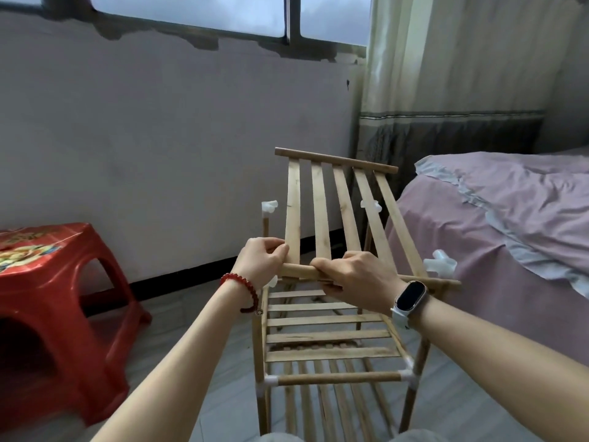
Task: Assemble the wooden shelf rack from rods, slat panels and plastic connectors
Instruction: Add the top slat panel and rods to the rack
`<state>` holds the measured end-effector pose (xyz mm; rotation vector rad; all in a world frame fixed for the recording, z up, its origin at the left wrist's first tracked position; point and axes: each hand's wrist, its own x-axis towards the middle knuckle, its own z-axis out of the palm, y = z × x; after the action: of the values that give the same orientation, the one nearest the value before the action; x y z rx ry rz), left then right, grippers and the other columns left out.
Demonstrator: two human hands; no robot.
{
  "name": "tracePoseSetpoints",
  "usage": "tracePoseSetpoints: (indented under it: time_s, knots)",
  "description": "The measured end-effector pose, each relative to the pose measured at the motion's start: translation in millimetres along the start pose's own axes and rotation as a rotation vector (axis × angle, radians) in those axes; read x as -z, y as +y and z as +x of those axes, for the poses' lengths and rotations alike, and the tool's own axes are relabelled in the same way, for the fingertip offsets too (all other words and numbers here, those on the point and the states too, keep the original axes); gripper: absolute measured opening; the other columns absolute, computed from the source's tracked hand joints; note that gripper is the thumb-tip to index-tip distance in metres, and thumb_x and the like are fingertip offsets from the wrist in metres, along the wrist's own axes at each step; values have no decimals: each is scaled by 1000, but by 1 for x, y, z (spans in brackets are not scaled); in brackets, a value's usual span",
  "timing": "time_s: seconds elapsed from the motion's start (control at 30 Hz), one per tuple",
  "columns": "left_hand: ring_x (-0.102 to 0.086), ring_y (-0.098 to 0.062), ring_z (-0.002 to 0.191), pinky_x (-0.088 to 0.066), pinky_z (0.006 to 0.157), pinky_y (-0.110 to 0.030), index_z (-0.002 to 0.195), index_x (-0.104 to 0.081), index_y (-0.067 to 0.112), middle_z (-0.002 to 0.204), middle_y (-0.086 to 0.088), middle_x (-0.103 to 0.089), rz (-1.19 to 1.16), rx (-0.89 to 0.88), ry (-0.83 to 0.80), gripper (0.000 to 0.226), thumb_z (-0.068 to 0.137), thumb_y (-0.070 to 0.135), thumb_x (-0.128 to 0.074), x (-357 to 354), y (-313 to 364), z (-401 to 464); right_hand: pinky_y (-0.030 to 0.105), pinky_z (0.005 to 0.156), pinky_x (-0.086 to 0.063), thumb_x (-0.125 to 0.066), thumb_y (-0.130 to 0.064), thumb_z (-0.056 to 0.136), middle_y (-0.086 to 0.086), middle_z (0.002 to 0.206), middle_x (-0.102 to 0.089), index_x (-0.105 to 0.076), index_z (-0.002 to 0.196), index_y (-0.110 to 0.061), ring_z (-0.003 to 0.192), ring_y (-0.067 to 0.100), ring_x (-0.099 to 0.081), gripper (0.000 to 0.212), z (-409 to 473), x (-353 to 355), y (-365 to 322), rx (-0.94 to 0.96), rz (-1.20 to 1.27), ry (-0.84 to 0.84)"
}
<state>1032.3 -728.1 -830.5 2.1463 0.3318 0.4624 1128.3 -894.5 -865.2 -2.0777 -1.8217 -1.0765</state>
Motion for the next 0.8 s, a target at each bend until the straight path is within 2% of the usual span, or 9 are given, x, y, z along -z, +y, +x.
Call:
tracePoseSetpoints:
  time_s: [0.13,0.27,0.33,0.4,0.47,0.57,0.63,0.7,0.8]
  knots:
    - [-57,-14,101,-42,87,-23,116,-63,6,107,-4,-64,-82,14,9,30,93,24,-54,5,2,6,28,52,-52,-43,-32,90,-5,60,-63,-59,111,-11,42,14,-55,34,2,-6,-1,-56,-19,28]
    - [-62,-21,100,-48,90,-30,113,-64,2,105,-10,-66,-300,137,71,28,89,16,-61,7,6,16,38,78,-45,-46,-40,90,-3,73,-64,-55,114,-19,64,18,-61,33,3,-9,6,-86,-230,104]
    - [-63,-26,99,-52,90,-38,114,-62,0,105,-15,-66,-451,223,104,27,89,9,-60,5,10,20,44,89,-35,-51,-39,87,-1,85,-62,-56,115,-23,83,22,-59,33,6,-9,7,-189,-305,155]
    - [-64,-26,95,-56,78,-35,111,-60,1,101,-15,-64,-607,282,126,23,89,7,-60,2,16,22,50,97,-28,-58,-34,82,3,102,-55,-57,119,-22,102,24,-50,39,8,-5,6,-348,-272,231]
    - [-64,-28,94,-57,75,-34,107,-59,3,97,-16,-63,-738,306,178,20,88,7,-61,-2,22,23,46,99,-28,-59,-31,80,4,113,-46,-53,122,-18,110,22,-43,44,7,2,2,-513,-176,339]
    - [-64,-29,94,-54,85,-39,86,-60,8,87,-9,-63,-707,255,312,4,86,9,-64,-8,27,23,32,91,-40,-58,-35,86,5,108,-49,-52,113,-8,99,14,-45,38,10,16,-3,-884,221,593]
    - [-63,-24,87,-52,85,-35,77,-57,13,75,2,-59,-613,208,388,11,86,13,-64,-12,28,22,34,90,-47,-59,-46,86,7,112,-53,-47,123,-4,96,15,-52,57,24,23,0,-1276,801,512]
    - [-57,-16,79,-45,77,-26,82,-56,16,70,8,-54,-529,177,424,8,87,15,-62,-19,30,17,37,83,-51,-55,-53,86,9,118,-56,-38,136,-7,95,19,-59,70,40,24,6,-1480,1289,379]
    - [-57,-16,88,-42,79,-23,100,-60,10,89,-1,-62,-489,164,441,14,88,17,-60,-27,29,14,38,71,-52,-55,-40,91,13,118,-54,-38,132,-10,93,26,-59,54,64,21,10,-1605,1559,506]
